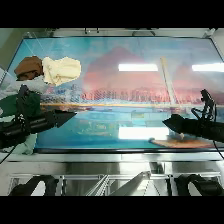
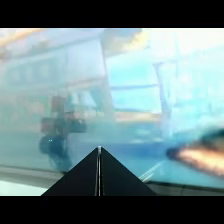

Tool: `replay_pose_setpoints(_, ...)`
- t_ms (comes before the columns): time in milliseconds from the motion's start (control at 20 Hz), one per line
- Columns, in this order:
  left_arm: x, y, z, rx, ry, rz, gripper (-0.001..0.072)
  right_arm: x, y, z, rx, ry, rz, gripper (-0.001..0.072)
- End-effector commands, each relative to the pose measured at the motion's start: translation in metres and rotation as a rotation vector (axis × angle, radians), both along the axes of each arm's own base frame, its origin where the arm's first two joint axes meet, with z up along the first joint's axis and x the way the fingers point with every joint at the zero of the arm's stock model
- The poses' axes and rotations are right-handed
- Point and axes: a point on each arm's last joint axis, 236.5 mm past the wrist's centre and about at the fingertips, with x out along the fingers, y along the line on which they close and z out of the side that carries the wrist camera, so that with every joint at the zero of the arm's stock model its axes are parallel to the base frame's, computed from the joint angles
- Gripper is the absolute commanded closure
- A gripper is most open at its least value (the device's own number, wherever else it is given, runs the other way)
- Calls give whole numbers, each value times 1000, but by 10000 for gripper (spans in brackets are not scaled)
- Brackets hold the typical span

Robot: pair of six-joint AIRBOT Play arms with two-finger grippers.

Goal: Fold the shirts.

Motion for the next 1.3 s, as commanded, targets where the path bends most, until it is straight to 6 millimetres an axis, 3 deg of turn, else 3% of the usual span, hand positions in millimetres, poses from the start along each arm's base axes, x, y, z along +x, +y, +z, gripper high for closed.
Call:
replay_pose_setpoints(0,28,10,7,37,-30,18,698,15,0,8,-34,-93,51,692)
replay_pose_setpoints(50,39,18,6,83,-32,8,586,20,4,12,-30,-96,74,692)
replay_pose_setpoints(100,49,23,4,114,-12,-9,331,24,6,13,-27,-84,98,691)
replay_pose_setpoints(150,59,29,2,152,7,-29,37,29,8,12,-35,-68,134,611)
replay_pose_setpoints(200,68,37,0,197,23,-42,-4,33,9,8,-41,-50,158,381)
replay_pose_setpoints(250,79,50,-4,258,21,-46,-4,37,10,2,-40,-24,166,262)
replay_pose_setpoints(350,114,84,-11,388,0,-2,-5,47,8,-12,-38,17,154,263)
replay_pose_setpoints(550,203,185,-16,542,-31,280,-5,55,5,-43,-36,98,135,263)
replay_pose_setpoints(650,235,218,-34,577,-22,326,-4,61,2,-50,-41,102,118,263)
replay_pose_setpoints(750,261,239,-65,631,9,312,-4,68,-1,-52,-49,85,97,263)
replay_pose_setpoints(950,315,243,-122,677,28,265,-4,75,-3,-49,-50,60,74,262)
replay_pose_setpoints(1100,345,219,-160,669,31,218,-4,81,-6,-48,-57,39,56,264)
replay_pose_setpoints(1250,352,191,-186,654,49,137,23,88,-10,-46,-67,13,35,270)
